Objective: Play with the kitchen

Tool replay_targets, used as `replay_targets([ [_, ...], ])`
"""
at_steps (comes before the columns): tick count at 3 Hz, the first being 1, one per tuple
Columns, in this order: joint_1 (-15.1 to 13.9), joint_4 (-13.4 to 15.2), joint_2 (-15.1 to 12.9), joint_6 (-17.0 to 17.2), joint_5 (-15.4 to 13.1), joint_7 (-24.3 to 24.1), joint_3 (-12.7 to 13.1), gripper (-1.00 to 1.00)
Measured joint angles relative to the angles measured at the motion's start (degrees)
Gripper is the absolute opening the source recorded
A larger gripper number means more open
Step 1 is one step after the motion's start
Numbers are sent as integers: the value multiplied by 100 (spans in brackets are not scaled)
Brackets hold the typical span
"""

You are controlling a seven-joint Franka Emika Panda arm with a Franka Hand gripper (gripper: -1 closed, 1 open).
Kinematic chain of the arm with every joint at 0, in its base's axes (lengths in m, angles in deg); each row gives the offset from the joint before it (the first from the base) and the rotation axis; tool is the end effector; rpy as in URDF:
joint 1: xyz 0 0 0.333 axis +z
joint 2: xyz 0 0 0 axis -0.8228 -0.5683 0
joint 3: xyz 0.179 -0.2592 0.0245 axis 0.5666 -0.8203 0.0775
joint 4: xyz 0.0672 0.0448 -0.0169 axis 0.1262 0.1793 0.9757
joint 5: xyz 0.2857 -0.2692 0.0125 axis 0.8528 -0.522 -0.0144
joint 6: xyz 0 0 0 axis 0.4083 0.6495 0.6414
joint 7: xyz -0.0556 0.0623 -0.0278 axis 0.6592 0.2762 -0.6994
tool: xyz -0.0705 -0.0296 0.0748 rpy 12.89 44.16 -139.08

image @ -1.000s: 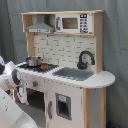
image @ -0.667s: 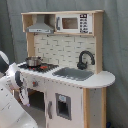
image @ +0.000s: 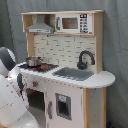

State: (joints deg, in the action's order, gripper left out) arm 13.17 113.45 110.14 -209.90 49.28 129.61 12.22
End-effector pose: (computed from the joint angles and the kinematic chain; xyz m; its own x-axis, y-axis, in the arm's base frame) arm 0.3394 0.3698 0.3248 -0.0399 0.9919 -0.1206 0.9482 0.0757 0.3087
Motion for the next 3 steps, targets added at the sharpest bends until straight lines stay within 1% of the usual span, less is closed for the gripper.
replay_targets([
  [1,-297,-24,-220,-219,0,-2,417,100],
  [2,-309,-25,-234,-224,1,-8,447,100],
  [3,-319,-25,-249,-228,1,-17,477,-100],
])
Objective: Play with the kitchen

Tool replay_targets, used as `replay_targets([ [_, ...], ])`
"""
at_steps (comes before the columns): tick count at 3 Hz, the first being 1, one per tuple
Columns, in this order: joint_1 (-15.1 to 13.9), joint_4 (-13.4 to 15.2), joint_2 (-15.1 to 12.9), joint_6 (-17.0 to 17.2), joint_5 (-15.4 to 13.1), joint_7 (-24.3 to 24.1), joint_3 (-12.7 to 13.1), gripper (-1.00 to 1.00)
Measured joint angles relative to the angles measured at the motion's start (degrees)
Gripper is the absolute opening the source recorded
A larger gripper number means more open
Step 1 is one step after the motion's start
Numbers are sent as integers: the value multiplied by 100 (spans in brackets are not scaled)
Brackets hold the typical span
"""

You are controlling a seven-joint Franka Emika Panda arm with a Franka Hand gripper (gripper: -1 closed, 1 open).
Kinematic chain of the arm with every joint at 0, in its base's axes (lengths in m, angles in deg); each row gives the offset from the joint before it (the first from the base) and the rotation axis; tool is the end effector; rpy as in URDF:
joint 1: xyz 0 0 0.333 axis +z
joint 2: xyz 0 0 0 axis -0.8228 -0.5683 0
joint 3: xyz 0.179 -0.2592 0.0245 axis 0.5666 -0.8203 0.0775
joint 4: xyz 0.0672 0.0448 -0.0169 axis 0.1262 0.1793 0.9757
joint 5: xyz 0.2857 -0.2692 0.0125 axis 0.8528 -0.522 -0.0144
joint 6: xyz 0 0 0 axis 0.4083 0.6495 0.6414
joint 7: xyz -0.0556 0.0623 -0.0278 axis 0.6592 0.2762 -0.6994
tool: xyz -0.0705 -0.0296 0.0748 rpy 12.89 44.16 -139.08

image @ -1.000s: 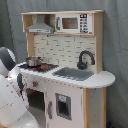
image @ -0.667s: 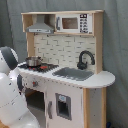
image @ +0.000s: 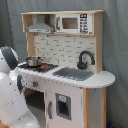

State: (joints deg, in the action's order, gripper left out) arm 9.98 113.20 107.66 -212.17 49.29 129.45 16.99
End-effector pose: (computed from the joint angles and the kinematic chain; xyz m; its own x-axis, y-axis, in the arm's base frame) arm 0.3332 0.3816 0.3147 -0.0721 0.9938 -0.0849 0.9522 0.0939 0.2907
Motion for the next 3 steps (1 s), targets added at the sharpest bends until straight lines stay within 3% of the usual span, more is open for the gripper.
replay_targets([
  [1,-166,0,-60,-4,255,-110,403,-100],
  [3,-170,-143,-59,-7,262,-1014,1164,-100],
])
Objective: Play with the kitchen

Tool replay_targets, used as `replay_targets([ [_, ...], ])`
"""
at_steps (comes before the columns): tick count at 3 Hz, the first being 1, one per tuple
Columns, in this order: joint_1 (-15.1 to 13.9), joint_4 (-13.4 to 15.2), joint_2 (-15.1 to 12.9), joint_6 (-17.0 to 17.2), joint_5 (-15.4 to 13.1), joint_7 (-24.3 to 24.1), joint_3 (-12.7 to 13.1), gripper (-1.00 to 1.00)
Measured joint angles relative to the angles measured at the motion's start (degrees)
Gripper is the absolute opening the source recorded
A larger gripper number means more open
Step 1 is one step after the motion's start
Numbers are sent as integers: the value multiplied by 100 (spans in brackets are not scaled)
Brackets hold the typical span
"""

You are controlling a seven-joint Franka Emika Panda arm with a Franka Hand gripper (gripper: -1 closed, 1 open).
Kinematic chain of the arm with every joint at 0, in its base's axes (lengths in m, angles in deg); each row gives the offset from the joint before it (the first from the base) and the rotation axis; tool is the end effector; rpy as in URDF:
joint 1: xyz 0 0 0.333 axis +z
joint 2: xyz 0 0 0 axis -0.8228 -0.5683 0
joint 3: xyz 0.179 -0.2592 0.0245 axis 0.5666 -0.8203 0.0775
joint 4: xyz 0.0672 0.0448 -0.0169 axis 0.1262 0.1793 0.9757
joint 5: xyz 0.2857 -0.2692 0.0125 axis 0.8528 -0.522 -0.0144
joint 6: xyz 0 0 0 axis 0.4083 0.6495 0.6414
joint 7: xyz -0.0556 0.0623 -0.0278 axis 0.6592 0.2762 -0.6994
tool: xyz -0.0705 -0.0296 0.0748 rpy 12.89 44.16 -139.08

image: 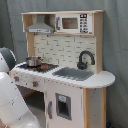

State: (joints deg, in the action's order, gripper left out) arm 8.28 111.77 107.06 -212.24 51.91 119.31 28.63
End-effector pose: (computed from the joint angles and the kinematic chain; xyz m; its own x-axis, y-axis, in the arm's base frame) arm 0.2685 0.4369 0.2874 -0.0403 0.9987 -0.0319 0.9697 0.0468 0.2396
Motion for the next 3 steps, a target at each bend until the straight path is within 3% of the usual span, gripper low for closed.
replay_targets([
  [1,316,-186,0,-15,-15,-318,-357,-100],
  [3,1111,-185,88,116,-31,-545,-1190,-100],
])
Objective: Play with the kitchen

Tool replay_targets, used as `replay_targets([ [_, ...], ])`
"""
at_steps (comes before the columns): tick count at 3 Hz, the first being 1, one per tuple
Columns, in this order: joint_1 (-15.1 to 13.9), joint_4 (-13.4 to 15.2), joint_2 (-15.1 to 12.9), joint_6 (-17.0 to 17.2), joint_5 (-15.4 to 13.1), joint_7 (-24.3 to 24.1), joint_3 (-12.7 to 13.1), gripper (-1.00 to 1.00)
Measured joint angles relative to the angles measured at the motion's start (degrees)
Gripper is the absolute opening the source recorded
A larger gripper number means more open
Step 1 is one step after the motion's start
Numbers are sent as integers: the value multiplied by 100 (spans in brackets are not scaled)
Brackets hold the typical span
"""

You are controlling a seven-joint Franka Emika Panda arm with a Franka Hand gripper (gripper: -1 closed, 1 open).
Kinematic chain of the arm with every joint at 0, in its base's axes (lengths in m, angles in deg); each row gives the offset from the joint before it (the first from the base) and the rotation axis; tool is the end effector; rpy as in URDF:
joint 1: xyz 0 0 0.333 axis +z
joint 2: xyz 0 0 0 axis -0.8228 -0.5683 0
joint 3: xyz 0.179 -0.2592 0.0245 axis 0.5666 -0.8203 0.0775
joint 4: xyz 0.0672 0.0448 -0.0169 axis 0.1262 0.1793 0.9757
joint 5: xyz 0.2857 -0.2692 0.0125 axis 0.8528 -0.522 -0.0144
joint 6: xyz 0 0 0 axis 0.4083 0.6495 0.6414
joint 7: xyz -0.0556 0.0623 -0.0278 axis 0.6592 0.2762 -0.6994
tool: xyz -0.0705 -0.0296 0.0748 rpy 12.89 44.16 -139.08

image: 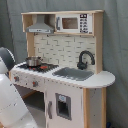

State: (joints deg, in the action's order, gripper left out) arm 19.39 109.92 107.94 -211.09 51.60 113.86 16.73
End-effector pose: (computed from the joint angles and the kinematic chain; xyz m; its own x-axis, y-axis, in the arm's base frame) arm 0.2696 0.4484 0.3358 0.0379 0.9980 0.0500 0.9515 -0.0514 0.3034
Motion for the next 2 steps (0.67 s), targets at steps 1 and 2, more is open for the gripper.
replay_targets([
  [1,155,0,80,116,-1,-114,-145,-100],
  [2,171,0,94,133,-1,-132,-158,100],
])
